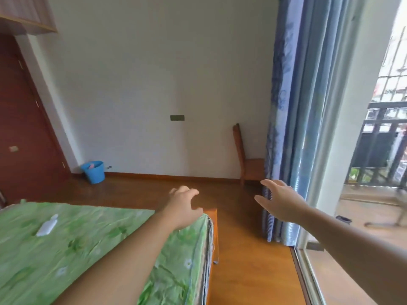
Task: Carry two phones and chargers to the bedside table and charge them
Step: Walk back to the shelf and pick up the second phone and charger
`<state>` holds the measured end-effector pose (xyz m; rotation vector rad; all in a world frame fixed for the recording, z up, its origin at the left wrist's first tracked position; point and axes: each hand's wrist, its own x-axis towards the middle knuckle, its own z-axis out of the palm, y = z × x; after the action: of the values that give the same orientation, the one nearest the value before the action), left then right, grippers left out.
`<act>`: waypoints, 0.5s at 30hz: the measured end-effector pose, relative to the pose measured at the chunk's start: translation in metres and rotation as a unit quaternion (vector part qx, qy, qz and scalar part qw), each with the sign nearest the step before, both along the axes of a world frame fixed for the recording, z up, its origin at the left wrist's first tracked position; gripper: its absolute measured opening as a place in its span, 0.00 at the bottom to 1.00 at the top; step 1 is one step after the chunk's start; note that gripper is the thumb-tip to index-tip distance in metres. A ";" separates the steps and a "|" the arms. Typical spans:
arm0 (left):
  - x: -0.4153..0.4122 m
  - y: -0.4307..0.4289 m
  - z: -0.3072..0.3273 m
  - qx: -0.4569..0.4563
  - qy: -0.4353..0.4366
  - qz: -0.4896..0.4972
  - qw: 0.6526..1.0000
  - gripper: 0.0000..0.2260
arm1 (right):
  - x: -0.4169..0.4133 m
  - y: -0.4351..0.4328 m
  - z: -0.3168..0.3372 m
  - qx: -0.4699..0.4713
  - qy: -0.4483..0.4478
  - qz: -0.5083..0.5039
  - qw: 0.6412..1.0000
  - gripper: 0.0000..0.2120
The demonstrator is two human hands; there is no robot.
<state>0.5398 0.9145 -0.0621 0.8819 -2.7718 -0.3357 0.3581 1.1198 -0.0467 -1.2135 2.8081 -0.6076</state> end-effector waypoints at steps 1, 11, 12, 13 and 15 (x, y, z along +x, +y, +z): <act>-0.016 -0.007 -0.005 0.009 0.001 -0.007 1.000 0.24 | -0.015 -0.006 -0.005 0.004 0.000 -0.004 1.000 0.30; -0.204 -0.113 -0.015 0.025 -0.012 0.055 0.998 0.24 | -0.214 -0.111 -0.013 0.016 -0.016 0.013 1.000 0.30; -0.223 -0.121 -0.014 0.017 -0.018 0.059 0.998 0.24 | -0.232 -0.124 -0.012 0.023 -0.014 0.024 0.999 0.30; -0.241 -0.129 -0.013 0.013 -0.021 0.062 0.998 0.25 | -0.249 -0.137 -0.009 0.029 -0.013 0.032 0.999 0.30; -0.273 -0.145 -0.009 0.020 -0.016 0.065 0.998 0.25 | -0.279 -0.165 -0.004 0.035 -0.014 0.045 0.998 0.30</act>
<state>0.2669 0.7697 -0.0709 1.0806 -2.7287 -0.3581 0.0787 0.9552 -0.0504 -1.2999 2.7102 -0.5129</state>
